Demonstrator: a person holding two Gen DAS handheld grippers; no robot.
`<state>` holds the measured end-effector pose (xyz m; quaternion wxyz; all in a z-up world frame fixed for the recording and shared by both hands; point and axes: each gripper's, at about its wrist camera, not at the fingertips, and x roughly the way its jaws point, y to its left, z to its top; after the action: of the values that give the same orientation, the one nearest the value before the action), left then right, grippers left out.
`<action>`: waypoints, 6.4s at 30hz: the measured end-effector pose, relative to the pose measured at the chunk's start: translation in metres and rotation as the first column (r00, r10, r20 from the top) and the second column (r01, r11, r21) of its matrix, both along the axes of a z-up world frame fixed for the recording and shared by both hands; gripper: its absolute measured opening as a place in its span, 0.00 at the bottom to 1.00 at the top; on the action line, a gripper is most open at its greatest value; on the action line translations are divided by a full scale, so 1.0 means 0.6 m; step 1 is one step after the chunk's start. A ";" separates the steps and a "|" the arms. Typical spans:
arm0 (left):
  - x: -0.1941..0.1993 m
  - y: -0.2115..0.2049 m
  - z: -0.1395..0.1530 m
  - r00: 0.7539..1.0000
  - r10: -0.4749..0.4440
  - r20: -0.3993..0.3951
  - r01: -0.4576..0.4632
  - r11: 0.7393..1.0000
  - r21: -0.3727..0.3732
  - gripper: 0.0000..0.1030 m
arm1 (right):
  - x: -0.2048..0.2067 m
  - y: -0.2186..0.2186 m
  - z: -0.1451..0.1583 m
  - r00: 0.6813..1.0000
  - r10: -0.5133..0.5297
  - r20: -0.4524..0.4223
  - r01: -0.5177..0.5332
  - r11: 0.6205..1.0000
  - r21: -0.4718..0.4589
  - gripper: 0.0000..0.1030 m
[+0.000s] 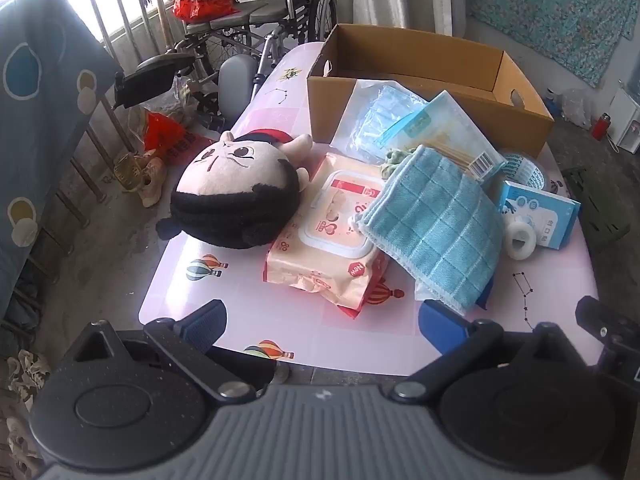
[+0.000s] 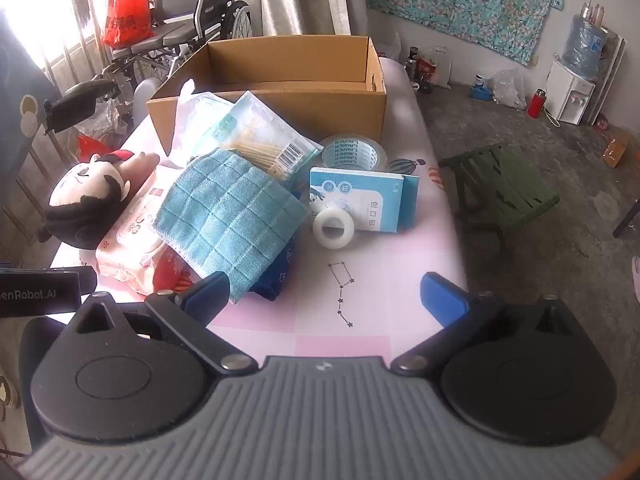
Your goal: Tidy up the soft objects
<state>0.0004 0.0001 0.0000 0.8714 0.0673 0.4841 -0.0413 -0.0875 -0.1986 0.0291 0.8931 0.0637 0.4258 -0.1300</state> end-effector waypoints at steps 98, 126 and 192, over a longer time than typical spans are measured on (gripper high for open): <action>0.067 0.058 0.013 0.993 -0.058 0.108 0.075 0.984 -0.164 0.99 | 0.034 -0.063 -0.015 0.982 0.039 0.186 -0.052 0.996 0.067 0.99; 0.190 0.045 -0.040 0.988 -0.145 0.051 0.154 0.948 -0.277 0.61 | 0.253 0.015 -0.148 0.882 0.457 0.118 -0.468 0.879 0.089 0.99; 0.264 -0.056 0.019 0.969 -0.215 0.121 0.242 0.925 -0.294 0.04 | 0.169 -0.084 -0.100 0.937 0.224 0.269 -0.301 0.908 0.291 0.12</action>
<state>0.1587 -0.0336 0.0115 0.8806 -0.0112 0.4225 -0.2142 0.0140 -0.2493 -0.0312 0.9224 0.1677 0.3402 0.0728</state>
